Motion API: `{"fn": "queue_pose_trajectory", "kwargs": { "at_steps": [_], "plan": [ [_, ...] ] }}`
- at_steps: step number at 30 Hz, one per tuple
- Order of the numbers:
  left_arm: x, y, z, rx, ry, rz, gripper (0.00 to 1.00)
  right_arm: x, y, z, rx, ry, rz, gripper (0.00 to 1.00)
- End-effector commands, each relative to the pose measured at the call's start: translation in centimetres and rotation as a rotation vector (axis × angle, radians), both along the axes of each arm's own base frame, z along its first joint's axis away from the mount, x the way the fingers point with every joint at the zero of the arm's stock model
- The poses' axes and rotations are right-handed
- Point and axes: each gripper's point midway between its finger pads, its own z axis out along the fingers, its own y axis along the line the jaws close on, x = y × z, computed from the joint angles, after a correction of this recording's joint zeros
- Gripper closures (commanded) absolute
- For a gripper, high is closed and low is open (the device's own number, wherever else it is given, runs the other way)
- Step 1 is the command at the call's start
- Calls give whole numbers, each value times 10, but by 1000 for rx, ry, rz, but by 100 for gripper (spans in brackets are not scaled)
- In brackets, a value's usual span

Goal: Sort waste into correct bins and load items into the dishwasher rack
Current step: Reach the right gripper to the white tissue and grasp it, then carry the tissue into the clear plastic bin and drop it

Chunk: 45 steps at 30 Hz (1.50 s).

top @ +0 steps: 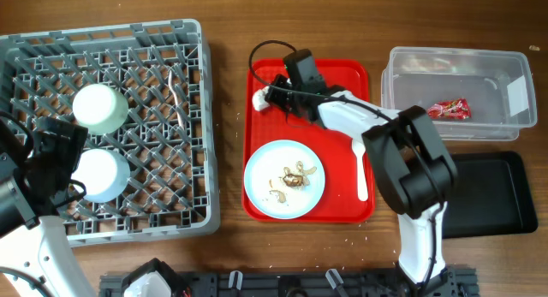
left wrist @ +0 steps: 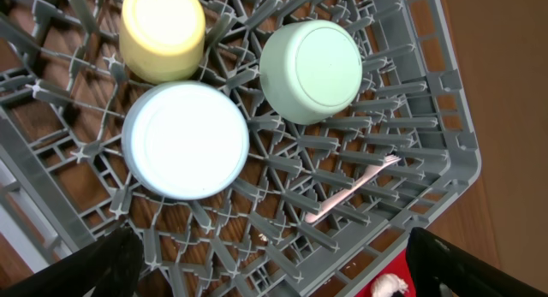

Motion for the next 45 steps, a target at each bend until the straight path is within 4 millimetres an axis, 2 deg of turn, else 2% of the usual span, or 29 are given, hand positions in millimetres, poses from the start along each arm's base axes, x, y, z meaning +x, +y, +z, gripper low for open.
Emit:
{"fn": "queue_pose_trajectory", "kwargs": {
  "at_steps": [1,4,7,9,11,14,15,16,17,19,21,23,26,30,32,33,34,35,38,39,40,42,43,45],
  "plan": [
    [1,-1,1,-2,-7,-14,0,20,-61,58,-4,-39,-131,96],
    [1,-1,1,-2,-7,-14,0,21,-134,125,6,-69,-273,96],
    [1,-1,1,-2,-7,-14,0,8,-209,183,14,-120,-424,96],
    [1,-1,1,-2,-7,-14,0,-5,-255,210,10,-151,-521,96],
    [1,-1,1,-2,-7,-14,0,-20,-292,218,-15,-145,-596,96],
    [1,-1,1,-2,-7,-14,0,-44,-342,198,-115,-43,-729,96],
    [1,-1,1,-2,-7,-14,0,-48,-353,189,-167,-18,-740,80],
    [1,-1,1,-2,-7,-14,0,-48,-358,180,-211,-3,-718,17],
    [1,-1,1,-2,-7,-14,0,-47,-358,174,-235,4,-685,0],
    [1,-1,1,-2,-7,-14,0,-44,-353,164,-262,7,-586,0],
    [1,-1,1,-2,-7,-14,0,-44,-341,163,-260,-14,-460,0],
    [1,-1,1,-2,-7,-14,0,-47,-331,169,-243,-33,-389,0],
    [1,-1,1,-2,-7,-14,0,-58,-311,191,-194,-89,-284,0],
    [1,-1,1,-2,-7,-14,0,-79,-251,229,-36,-247,54,0],
    [1,-1,1,-2,-7,-14,0,-99,-220,234,36,-238,179,0],
    [1,-1,1,-2,-7,-14,0,-108,-209,229,51,-192,204,0],
    [1,-1,1,-2,-7,-14,0,-128,-187,215,41,-101,271,0],
    [1,-1,1,-2,-7,-14,0,-138,-174,205,14,-56,314,0],
    [1,-1,1,-2,-7,-14,0,-166,-127,169,-82,14,466,0],
    [1,-1,1,-2,-7,-14,0,-172,-127,152,-169,71,425,0],
    [1,-1,1,-2,-7,-14,0,-176,-138,134,-283,144,322,0],
    [1,-1,1,-2,-7,-14,0,-187,-162,113,-493,230,161,0],
    [1,-1,1,-2,-7,-14,0,-195,-168,103,-562,255,131,0],
    [1,-1,1,-2,-7,-14,0,-202,-170,91,-596,280,131,1]
  ]
}}
